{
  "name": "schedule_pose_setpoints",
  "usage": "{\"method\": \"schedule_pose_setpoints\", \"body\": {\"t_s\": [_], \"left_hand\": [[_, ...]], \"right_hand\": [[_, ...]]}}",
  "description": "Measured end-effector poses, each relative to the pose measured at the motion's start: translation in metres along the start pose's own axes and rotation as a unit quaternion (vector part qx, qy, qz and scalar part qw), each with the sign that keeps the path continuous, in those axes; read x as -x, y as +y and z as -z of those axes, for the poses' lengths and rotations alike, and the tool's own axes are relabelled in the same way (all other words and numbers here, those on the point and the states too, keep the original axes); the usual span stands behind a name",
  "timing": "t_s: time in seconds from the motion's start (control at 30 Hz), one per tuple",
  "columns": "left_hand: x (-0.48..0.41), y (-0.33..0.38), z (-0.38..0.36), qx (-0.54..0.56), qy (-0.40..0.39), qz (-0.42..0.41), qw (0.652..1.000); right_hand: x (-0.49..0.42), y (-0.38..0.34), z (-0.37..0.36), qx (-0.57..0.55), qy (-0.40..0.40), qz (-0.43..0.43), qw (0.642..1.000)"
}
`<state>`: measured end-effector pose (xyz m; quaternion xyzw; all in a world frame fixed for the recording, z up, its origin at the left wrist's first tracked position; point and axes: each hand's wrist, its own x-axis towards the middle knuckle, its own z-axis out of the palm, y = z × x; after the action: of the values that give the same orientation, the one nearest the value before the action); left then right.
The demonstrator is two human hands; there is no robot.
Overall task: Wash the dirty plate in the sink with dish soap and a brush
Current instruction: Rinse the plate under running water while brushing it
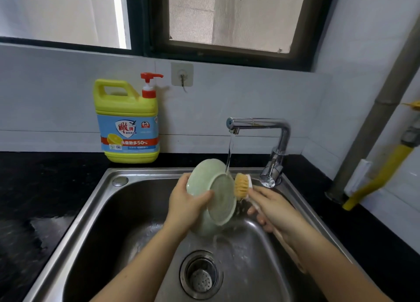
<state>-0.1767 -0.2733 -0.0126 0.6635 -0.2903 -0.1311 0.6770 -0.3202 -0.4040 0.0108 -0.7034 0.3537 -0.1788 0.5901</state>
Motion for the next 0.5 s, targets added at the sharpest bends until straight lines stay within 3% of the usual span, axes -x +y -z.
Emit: {"method": "schedule_pose_setpoints", "body": {"t_s": [0.13, 0.27, 0.5], "left_hand": [[0.008, 0.001, 0.001, -0.188, -0.074, -0.112, 0.973], [0.013, -0.002, 0.003, -0.337, -0.106, -0.195, 0.915], [0.012, 0.002, -0.004, -0.522, -0.111, -0.454, 0.714]], "right_hand": [[-0.002, 0.008, 0.002, -0.028, -0.025, -0.062, 0.997], [-0.002, 0.009, 0.003, -0.056, -0.064, -0.14, 0.986], [-0.013, 0.012, 0.013, -0.169, -0.101, -0.178, 0.964]]}}
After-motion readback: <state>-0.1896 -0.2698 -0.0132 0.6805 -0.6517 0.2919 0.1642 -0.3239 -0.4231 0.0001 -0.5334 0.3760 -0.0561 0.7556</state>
